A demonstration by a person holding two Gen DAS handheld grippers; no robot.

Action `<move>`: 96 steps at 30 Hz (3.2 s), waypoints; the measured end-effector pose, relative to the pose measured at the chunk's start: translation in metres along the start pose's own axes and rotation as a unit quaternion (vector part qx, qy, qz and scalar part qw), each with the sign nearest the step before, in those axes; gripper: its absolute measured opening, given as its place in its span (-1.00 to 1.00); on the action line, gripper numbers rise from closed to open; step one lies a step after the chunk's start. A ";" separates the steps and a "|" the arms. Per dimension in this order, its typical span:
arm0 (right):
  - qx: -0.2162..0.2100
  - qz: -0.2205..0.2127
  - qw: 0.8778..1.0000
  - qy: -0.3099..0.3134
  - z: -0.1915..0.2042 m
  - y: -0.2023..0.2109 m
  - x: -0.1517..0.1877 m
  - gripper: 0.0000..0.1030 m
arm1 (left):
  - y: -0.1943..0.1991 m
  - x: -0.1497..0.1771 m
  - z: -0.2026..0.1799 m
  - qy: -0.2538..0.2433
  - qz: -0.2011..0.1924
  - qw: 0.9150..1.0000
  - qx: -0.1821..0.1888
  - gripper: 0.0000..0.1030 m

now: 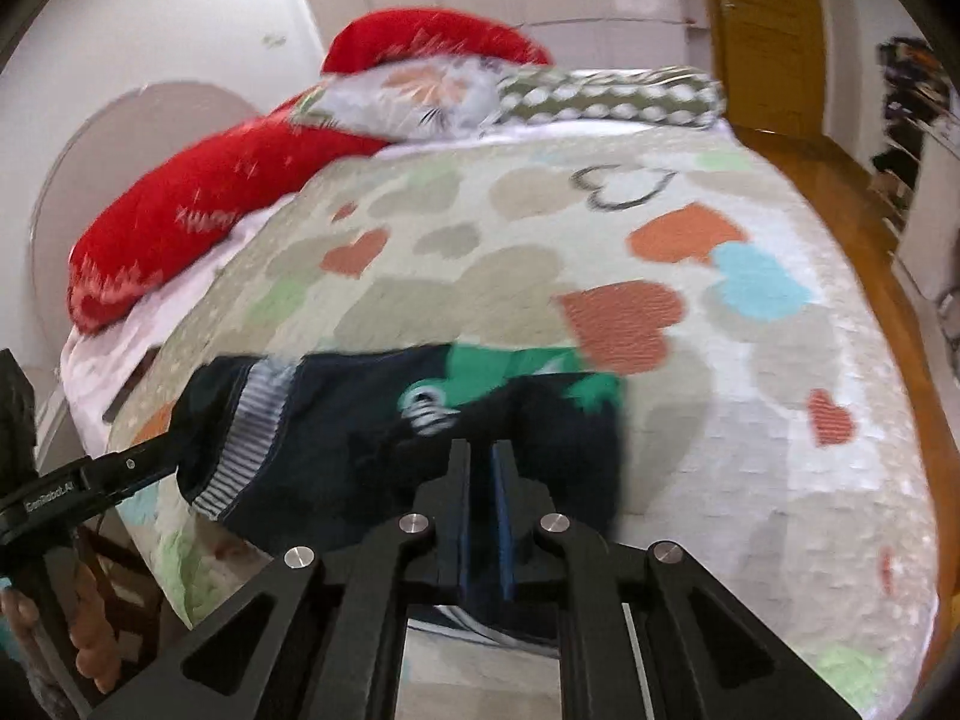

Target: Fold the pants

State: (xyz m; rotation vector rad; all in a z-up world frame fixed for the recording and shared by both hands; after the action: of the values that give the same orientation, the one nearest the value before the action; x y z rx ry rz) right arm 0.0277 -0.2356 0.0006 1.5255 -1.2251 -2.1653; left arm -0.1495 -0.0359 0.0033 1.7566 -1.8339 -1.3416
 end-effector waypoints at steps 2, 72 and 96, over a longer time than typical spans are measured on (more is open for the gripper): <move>0.002 0.019 1.000 0.016 0.013 -0.024 -0.005 -0.84 | 0.000 -0.002 0.010 0.013 0.002 1.000 -0.002 0.10; -0.161 0.074 0.982 -0.068 0.069 -0.045 -0.073 -0.48 | -0.021 0.029 -0.063 -0.117 0.030 0.991 0.066 0.09; -0.135 -0.027 0.974 -0.179 -0.068 0.012 0.018 -0.15 | -0.075 0.075 -0.094 -0.185 0.077 0.978 -0.063 0.18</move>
State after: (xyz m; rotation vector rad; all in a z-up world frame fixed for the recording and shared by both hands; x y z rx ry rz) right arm 0.0750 -0.2878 -0.0097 1.1053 -0.9343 -2.5979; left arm -0.0496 -0.1302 -0.0311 1.3386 -1.9674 -1.7687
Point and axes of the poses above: each gripper's, at about its wrist camera, not at the fingertips, and y roughly against the way its jaws point, z to its left, x to its underside, the point moved 4 cm from there along -y, roughly the way its jaws point, and after that the axes turned 12 degrees about y, right-handed, at the moved point
